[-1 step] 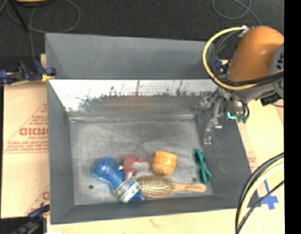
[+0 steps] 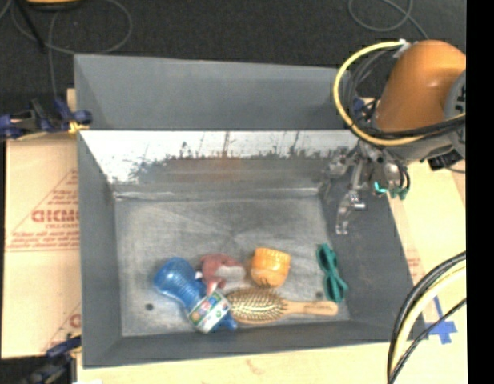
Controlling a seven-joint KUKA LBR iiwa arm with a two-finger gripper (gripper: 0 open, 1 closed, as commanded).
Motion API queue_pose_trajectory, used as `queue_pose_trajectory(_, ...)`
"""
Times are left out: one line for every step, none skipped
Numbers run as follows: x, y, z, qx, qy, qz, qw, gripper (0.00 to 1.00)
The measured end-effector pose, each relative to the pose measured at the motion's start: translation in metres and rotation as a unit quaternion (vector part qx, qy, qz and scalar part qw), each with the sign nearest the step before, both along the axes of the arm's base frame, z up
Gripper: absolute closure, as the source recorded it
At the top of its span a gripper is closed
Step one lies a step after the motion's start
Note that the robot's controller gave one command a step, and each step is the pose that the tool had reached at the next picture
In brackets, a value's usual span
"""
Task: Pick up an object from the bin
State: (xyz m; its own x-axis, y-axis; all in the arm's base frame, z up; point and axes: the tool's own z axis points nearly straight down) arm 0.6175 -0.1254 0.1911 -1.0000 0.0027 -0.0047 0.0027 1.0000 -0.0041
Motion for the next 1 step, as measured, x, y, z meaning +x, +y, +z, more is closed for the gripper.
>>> queue_pose_trajectory(-0.0546,0.0013,-0.0957,0.0,0.0014,0.114,0.9935,1.0)
